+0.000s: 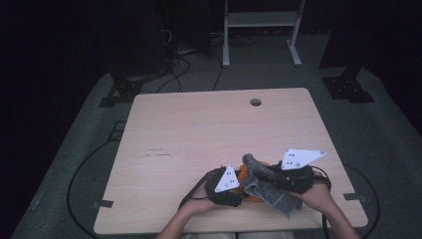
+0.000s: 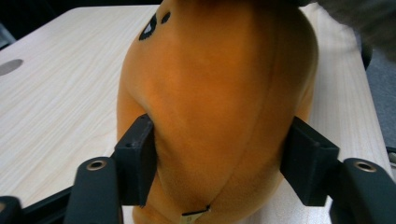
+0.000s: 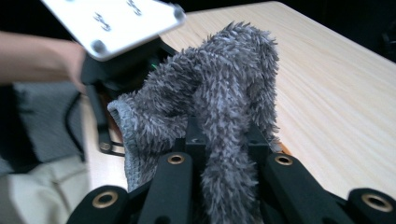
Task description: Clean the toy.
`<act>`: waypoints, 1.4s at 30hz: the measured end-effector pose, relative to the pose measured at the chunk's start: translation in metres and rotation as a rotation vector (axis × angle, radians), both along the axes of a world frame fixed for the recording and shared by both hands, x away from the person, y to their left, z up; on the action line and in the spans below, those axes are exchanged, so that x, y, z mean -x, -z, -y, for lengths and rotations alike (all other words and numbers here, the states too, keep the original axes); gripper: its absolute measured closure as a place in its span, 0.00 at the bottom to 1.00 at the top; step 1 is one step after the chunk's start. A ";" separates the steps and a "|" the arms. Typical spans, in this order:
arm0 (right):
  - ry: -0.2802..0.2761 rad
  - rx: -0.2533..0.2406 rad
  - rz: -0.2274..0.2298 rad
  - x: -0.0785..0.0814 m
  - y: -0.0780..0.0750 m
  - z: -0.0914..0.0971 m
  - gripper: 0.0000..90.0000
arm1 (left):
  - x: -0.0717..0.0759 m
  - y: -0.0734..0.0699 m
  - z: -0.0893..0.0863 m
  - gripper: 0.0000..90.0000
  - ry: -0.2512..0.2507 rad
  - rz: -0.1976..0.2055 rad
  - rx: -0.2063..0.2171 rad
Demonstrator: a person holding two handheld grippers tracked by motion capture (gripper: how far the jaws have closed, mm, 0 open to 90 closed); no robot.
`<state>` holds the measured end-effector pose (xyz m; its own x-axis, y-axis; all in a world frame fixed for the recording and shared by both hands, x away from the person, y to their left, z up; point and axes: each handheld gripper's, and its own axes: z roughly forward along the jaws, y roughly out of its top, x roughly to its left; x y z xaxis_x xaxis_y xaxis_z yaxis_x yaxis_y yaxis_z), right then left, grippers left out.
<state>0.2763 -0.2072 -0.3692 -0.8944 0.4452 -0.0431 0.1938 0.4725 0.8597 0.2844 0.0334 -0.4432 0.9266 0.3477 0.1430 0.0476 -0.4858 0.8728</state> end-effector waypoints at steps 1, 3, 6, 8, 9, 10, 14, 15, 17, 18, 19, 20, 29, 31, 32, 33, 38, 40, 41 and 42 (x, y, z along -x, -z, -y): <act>0.000 0.000 0.000 0.000 0.000 0.000 0.86 | 0.000 0.000 0.000 0.43 0.000 0.000 0.000; 0.101 -0.042 -0.033 -0.014 0.006 0.020 0.86 | -0.004 -0.006 -0.007 0.45 -0.040 -0.006 0.050; 0.137 -0.085 -0.055 -0.018 0.011 0.028 0.86 | -0.006 -0.012 -0.013 0.45 -0.100 0.036 0.043; 0.112 -0.116 -0.052 -0.017 0.010 0.021 0.86 | -0.007 -0.017 -0.016 0.45 -0.139 0.062 0.027; 0.111 -0.118 -0.040 -0.018 0.008 0.016 0.86 | -0.006 -0.019 -0.016 0.45 -0.160 0.081 0.013; 0.106 -0.123 -0.034 -0.019 0.007 0.010 0.86 | -0.005 -0.021 -0.016 0.45 -0.177 0.105 -0.006; 0.114 -0.147 -0.030 -0.028 0.005 -0.003 0.86 | -0.005 -0.024 -0.021 0.46 -0.228 0.139 -0.045; 0.122 -0.151 -0.042 -0.036 0.009 -0.009 0.86 | -0.005 -0.021 -0.024 0.45 -0.235 0.134 -0.060; 0.136 -0.116 -0.077 -0.044 0.019 -0.012 0.86 | -0.006 -0.014 -0.025 0.44 -0.218 0.084 -0.083; 0.142 -0.107 -0.093 -0.046 0.024 -0.012 0.86 | -0.006 -0.010 -0.025 0.43 -0.207 0.067 -0.076; 0.142 -0.107 -0.093 -0.046 0.024 -0.012 0.86 | -0.006 -0.010 -0.025 0.40 -0.207 0.067 -0.076; 0.133 -0.125 -0.120 -0.047 0.036 -0.009 0.86 | -0.005 -0.008 -0.026 0.37 -0.171 0.024 -0.066; 0.137 -0.100 -0.147 -0.034 0.051 0.016 0.85 | -0.025 -0.021 -0.039 0.32 -0.207 -0.085 0.074; 0.144 -0.096 -0.153 -0.034 0.050 0.018 0.85 | -0.025 -0.015 -0.037 0.34 -0.189 -0.120 0.068; 0.151 -0.100 -0.148 -0.033 0.049 0.019 0.85 | -0.022 -0.013 -0.035 0.34 -0.178 -0.128 0.053; 0.166 -0.110 -0.138 -0.032 0.047 0.021 0.85 | -0.020 -0.011 -0.034 0.34 -0.172 -0.134 0.050; 0.161 -0.123 -0.148 -0.035 0.045 0.017 0.85 | -0.004 -0.010 -0.032 0.35 -0.117 -0.153 0.013; 0.132 -0.121 -0.166 -0.035 0.050 0.015 0.85 | -0.002 -0.017 -0.034 0.33 -0.082 -0.147 0.007; 0.132 -0.121 -0.166 -0.035 0.050 0.015 0.85 | -0.002 -0.017 -0.034 0.33 -0.082 -0.147 0.007; 0.111 -0.124 -0.178 -0.034 0.052 0.017 0.85 | -0.005 -0.025 -0.036 0.32 -0.051 -0.140 0.040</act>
